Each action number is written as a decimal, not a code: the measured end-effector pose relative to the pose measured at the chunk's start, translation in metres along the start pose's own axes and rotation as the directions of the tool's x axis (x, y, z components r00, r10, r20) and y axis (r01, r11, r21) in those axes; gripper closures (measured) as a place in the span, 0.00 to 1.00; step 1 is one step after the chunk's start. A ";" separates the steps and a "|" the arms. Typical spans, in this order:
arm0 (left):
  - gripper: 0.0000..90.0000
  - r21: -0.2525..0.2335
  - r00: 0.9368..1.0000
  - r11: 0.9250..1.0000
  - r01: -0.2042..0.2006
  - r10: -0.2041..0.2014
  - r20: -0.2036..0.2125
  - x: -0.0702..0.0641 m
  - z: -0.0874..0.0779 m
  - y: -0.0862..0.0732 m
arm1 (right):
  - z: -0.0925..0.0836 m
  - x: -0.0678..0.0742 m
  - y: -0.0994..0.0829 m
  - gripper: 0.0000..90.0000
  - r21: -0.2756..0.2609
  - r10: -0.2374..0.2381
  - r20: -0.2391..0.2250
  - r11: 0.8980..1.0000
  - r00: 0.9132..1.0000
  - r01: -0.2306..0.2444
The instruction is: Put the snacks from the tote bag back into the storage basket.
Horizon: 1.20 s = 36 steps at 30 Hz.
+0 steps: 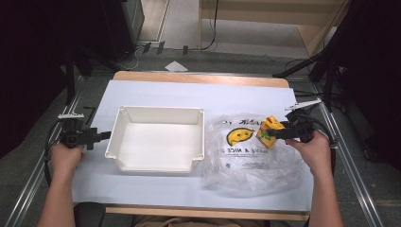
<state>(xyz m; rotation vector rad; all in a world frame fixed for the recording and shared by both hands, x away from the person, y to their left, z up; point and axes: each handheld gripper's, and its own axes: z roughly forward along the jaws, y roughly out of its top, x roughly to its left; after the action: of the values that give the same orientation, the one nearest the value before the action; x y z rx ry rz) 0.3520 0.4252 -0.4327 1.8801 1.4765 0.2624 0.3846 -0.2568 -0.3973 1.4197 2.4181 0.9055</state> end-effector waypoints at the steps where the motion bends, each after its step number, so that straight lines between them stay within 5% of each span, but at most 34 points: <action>1: 0.25 -0.004 1.000 1.000 0.001 -0.001 0.002 0.000 0.000 0.000 | 0.002 0.000 0.000 0.37 0.006 0.003 -0.005 1.000 1.000 -0.002; 20: 0.25 0.004 1.000 1.000 0.000 0.000 0.000 0.000 0.001 0.000 | 0.027 0.001 -0.005 0.51 0.051 0.000 0.012 0.999 1.000 -0.001; 29: 0.25 0.007 1.000 1.000 -0.002 0.002 -0.001 0.000 0.001 0.000 | 0.026 0.004 -0.005 0.56 0.042 -0.029 0.050 0.999 0.998 0.026; 36: 0.25 0.007 1.000 1.000 0.000 0.000 0.000 0.000 0.001 0.000 | 0.025 0.002 -0.005 0.57 0.037 -0.031 0.036 0.999 0.999 0.030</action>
<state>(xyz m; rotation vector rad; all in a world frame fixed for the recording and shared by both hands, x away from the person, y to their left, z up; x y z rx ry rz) 0.3526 0.4248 -0.4336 1.8857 1.4793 0.2581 0.3913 -0.2470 -0.4198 1.3949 2.4342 0.8252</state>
